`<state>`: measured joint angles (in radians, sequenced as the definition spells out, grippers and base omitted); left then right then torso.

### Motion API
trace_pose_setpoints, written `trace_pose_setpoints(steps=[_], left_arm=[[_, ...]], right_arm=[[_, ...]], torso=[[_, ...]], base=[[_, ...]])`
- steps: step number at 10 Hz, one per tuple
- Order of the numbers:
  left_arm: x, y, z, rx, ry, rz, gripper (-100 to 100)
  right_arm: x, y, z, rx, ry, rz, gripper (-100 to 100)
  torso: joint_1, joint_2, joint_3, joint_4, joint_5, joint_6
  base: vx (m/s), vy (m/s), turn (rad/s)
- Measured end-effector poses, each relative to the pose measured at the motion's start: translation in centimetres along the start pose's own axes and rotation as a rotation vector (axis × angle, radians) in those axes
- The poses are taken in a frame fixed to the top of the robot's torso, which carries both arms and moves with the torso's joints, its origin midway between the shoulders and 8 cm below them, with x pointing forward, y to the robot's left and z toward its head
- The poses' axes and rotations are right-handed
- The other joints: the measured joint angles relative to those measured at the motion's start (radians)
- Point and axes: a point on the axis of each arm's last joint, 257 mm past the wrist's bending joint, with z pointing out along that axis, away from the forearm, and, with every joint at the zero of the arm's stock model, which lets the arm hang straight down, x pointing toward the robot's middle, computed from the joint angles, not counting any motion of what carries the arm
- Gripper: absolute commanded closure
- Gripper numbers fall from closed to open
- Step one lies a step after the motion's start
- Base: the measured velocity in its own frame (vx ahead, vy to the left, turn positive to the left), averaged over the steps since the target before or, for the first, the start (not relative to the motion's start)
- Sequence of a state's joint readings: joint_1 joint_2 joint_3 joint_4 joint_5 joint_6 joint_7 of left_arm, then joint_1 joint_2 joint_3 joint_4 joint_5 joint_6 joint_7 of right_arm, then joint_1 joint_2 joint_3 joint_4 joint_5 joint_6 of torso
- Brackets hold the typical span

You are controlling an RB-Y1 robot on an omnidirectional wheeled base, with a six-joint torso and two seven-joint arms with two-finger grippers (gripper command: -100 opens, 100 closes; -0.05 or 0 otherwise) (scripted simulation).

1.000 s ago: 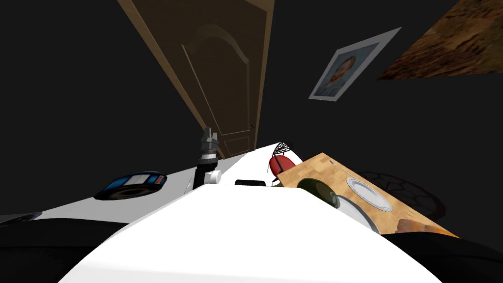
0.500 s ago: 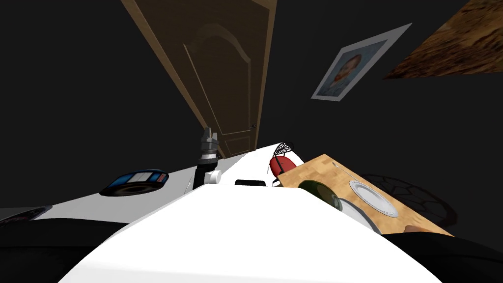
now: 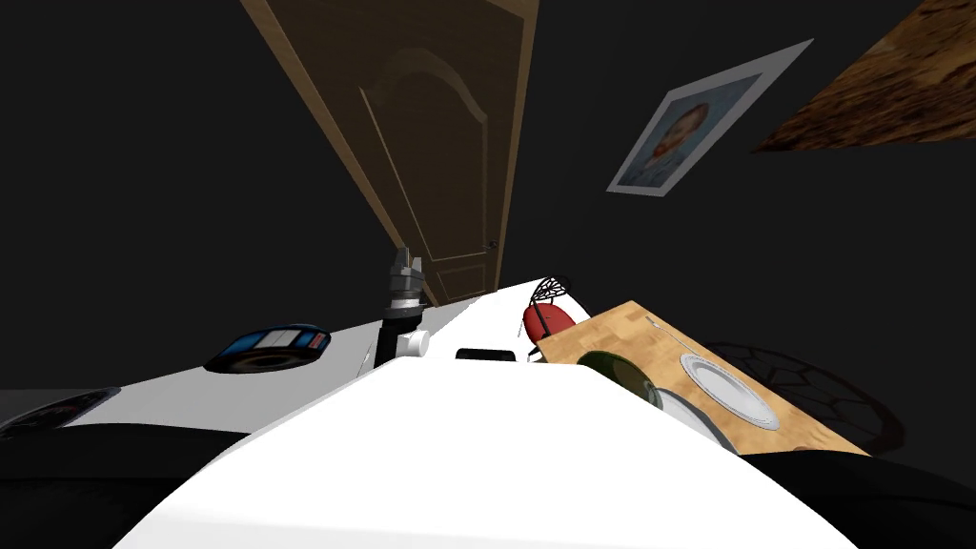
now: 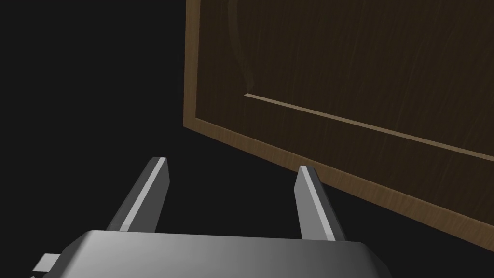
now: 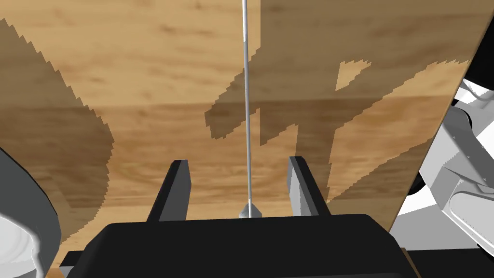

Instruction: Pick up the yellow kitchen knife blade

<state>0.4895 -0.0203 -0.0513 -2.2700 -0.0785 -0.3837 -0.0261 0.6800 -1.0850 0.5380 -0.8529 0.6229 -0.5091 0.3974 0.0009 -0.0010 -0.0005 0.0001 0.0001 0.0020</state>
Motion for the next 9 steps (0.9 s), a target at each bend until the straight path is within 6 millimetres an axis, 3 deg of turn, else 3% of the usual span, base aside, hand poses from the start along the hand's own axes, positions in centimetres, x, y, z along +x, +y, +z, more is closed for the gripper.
trace_pose_setpoints(steps=[3, 4, 5, 8, 9], left_arm=[[0.0, 0.0, 0.0, 0.0, 0.0, 0.0, 0], [0.0, 0.0, 0.0, 0.0, 0.0, 0.0, 0], [0.0, 0.0, 0.0, 0.0, 0.0, 0.0, 0], [0.0, 0.0, 0.0, 0.0, 0.0, 0.0, 0], [0.0, 0.0, 0.0, 0.0, 0.0, 0.0, 0]], right_arm=[[0.0, 0.2, 0.0, -0.004, 0.0, 0.0, 100], [0.0, 0.2, 0.0, -0.004, 0.0, 0.0, 0], [0.0, 0.2, 0.0, -0.004, 0.0, 0.0, 100], [-0.3, -1.7, -1.8, 0.001, 0.003, -0.016, 100], [-0.3, -1.8, -1.8, 0.0, 0.003, -0.016, 0]], torso=[[-0.003, 0.0, 0.0, 0.0, -0.001, -0.001], [-0.003, 0.0, 0.0, 0.0, -0.001, -0.001], [-0.004, 0.0, 0.0, 0.0, -0.001, -0.001], [0.001, -0.001, -0.001, 0.0, 0.0, 0.0], [-0.001, -0.001, 0.0, 0.0, -0.001, -0.001]], base=[[0.0, 0.0, 0.0], [0.0, 0.0, 0.0], [0.005, 0.028, -0.079], [0.013, 0.043, -0.059], [0.0, 0.0, 0.0]])
